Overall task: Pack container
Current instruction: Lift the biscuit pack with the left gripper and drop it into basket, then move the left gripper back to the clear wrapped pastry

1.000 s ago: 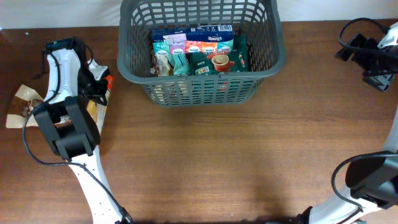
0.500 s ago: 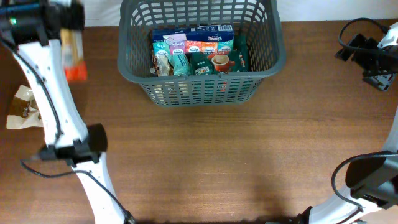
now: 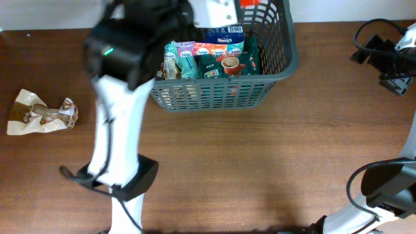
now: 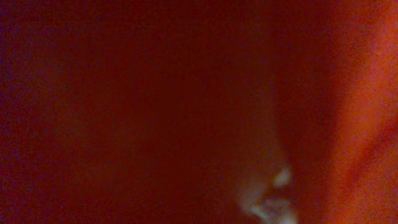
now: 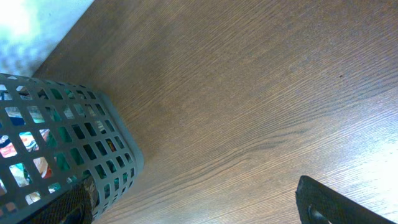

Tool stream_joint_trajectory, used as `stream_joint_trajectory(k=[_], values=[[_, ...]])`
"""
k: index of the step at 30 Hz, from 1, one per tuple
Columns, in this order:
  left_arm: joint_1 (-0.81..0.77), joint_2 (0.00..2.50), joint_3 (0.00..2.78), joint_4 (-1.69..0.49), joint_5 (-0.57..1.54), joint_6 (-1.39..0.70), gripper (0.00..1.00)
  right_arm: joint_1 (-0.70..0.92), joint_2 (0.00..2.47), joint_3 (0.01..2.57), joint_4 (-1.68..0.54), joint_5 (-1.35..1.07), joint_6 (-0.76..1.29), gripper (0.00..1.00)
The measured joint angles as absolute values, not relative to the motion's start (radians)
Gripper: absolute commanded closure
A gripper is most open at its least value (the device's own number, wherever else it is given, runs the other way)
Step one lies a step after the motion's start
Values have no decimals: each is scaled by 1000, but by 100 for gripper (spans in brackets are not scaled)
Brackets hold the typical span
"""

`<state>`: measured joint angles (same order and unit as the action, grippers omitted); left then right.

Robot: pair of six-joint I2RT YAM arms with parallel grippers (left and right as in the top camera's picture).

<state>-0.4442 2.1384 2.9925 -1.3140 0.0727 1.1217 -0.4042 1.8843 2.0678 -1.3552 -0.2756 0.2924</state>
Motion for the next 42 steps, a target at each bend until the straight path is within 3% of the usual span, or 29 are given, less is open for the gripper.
stream_joint_trajectory(k=[14, 17, 21, 22, 27, 34, 42], values=[[-486, 2432, 2645, -1214, -42, 1152, 95, -404, 1884, 2068, -1355, -276, 291, 1], [-492, 2436, 2634, -1158, -48, 1140, 78, -404, 1884, 2068, -1355, -276, 292, 1], [-500, 2435, 2635, -1084, -112, 1103, 40, -404, 1884, 2068, -1355, -276, 292, 1], [-500, 2435, 2635, -1075, -138, 1092, 25, -404, 1884, 2068, -1355, -276, 292, 1], [-488, 2382, 2637, -1110, -218, 966, 8, -404, 1884, 2068, -1355, -276, 292, 1], [-392, 2123, 2642, -1209, -237, 878, 7, -404, 1884, 2068, -1355, -276, 293, 1], [-60, 1855, 2675, -1384, -273, 713, 11, -404, 1884, 2068, -1355, -276, 292, 1]])
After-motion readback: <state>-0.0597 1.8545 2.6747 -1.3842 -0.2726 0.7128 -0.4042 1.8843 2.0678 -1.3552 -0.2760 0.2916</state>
